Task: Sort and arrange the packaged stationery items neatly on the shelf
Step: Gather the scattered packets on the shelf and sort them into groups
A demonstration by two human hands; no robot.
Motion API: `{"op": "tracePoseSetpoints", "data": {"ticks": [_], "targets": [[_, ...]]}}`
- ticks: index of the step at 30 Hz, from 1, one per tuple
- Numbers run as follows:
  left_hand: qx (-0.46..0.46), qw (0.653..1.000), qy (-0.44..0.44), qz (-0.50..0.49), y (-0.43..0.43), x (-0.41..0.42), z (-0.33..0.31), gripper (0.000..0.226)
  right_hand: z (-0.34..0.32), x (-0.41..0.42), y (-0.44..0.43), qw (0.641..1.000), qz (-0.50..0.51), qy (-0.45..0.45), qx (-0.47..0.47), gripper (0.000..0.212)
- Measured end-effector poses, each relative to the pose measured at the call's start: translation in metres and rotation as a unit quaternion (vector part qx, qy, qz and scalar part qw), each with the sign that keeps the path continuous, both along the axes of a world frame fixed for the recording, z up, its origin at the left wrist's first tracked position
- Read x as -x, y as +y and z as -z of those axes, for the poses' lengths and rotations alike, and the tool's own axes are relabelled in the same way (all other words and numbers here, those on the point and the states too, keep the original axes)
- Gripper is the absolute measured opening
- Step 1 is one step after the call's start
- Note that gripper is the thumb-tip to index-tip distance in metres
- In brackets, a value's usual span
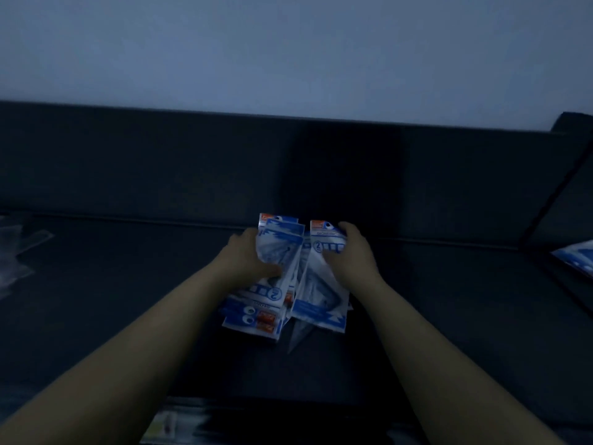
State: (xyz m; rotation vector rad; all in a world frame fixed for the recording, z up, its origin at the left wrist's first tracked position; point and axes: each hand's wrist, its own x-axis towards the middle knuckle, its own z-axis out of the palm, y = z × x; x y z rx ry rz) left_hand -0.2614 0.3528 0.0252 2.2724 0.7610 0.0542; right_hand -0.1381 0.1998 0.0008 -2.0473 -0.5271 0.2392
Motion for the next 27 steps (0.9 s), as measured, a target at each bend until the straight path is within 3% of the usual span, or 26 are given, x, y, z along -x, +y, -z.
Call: {"op": "tracePoseSetpoints", "data": {"ticks": [4, 9, 17, 27], "targets": [[-0.12, 0.991, -0.02, 0.053, -0.011, 0.002, -0.009, 0.075, -0.005, 0.007, -0.015, 0.997, -0.002, -0.063, 0.04, 0.065], [-0.214, 0.961, -0.114, 0.134, -0.045, -0.008, -0.024, 0.053, -0.018, 0.015, -0.05, 0.982, 0.027, -0.142, 0.119, 0.059], [-0.225, 0.919, -0.227, 0.231, -0.126, -0.056, -0.042, 0.036, -0.041, 0.025, -0.144, 0.965, 0.118, -0.184, 0.145, 0.052], [-0.182, 0.883, -0.256, 0.348, -0.242, -0.115, -0.047, 0.04, -0.053, 0.002, -0.269, 0.926, 0.244, -0.196, 0.211, 0.05]]}}
